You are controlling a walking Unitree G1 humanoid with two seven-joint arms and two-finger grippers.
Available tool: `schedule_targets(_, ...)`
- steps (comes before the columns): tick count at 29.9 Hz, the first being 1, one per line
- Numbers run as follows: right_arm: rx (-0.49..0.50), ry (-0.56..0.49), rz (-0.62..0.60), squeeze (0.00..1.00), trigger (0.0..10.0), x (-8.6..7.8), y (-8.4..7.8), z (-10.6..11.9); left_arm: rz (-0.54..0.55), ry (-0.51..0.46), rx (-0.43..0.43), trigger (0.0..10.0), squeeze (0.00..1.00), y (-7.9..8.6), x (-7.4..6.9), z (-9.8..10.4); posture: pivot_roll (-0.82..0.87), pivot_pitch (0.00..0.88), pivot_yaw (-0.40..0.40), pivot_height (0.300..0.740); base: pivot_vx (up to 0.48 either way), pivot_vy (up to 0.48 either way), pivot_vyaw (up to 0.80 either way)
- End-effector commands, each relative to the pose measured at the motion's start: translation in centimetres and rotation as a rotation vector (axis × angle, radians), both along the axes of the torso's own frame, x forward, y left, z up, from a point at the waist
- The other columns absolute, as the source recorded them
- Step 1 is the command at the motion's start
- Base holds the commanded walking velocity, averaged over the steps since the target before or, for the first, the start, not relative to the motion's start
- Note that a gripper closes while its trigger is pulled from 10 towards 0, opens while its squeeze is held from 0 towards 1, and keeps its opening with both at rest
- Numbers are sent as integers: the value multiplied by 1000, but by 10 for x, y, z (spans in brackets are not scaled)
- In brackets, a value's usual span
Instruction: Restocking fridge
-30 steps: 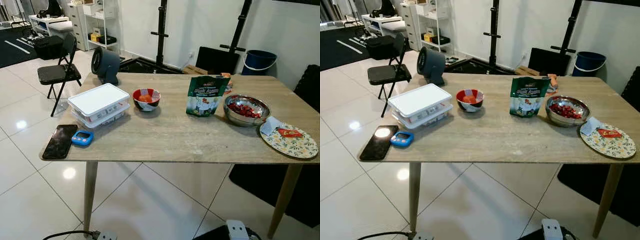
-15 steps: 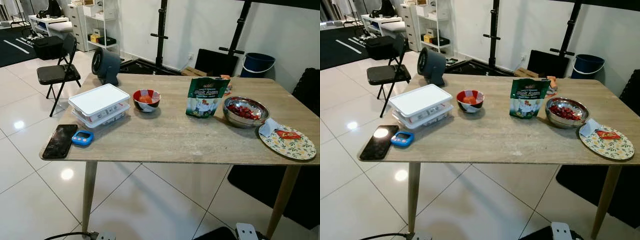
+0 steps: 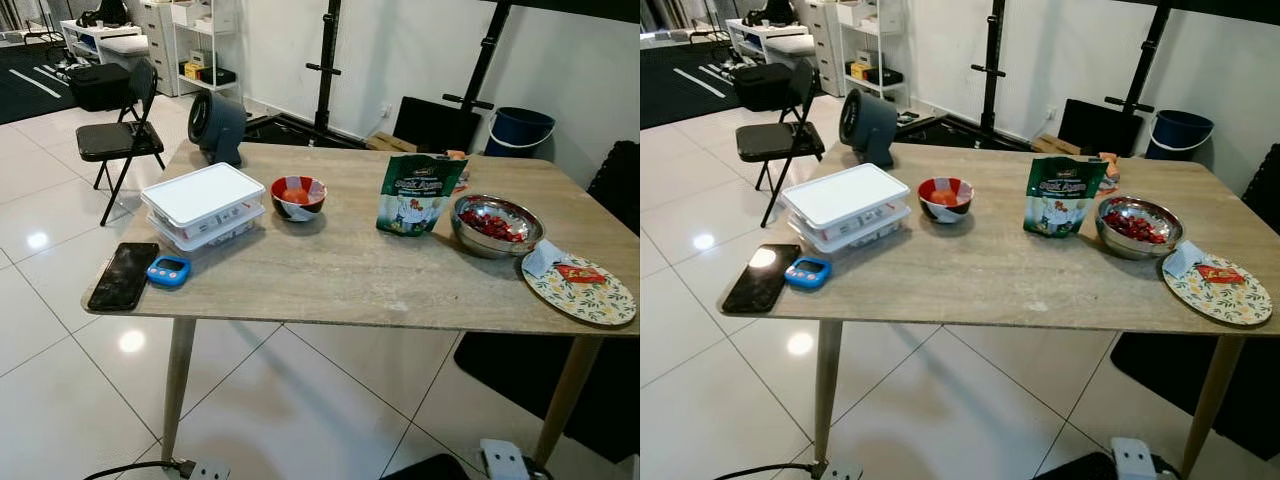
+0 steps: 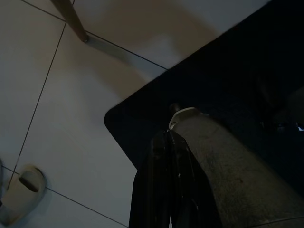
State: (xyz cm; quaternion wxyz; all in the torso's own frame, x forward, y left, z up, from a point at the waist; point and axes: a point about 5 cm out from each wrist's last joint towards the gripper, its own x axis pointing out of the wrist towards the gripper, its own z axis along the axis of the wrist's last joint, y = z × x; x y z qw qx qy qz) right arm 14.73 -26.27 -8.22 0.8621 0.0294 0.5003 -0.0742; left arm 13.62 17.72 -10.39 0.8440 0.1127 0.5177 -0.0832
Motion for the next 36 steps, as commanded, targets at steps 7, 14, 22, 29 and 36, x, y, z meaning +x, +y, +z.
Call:
schedule_targets(7, 8, 17, -25, 0, 10000, -3, 5, -3, 24, 65, 1, 10000, 0, 1, -19, -6, 13, 0, -71, 740, 0, 0, 0)
schedule_targets(14, 17, 6, -39, 0, 10000, -2, 15, -6, -5, 67, 7, 10000, 0, 1, -17, -6, -32, 0, -54, 740, 0, 0, 0)
schedule_targets(22, 14, 32, -29, 0, 10000, -16, 12, -10, -32, 39, 10, 10000, 0, 0, -5, -2, -8, 0, -57, 740, 0, 0, 0)
schedule_targets(29, 20, 43, -25, 0, 10000, -19, 13, -11, -23, 42, 11, 10000, 0, 3, -9, -3, 7, 0, -55, 740, 0, 0, 0)
schedule_targets(36, 22, 29, -10, 0, 10000, -12, 16, -9, -11, 66, 15, 10000, 0, 6, -20, -6, 35, 4, -72, 740, 0, 0, 0)
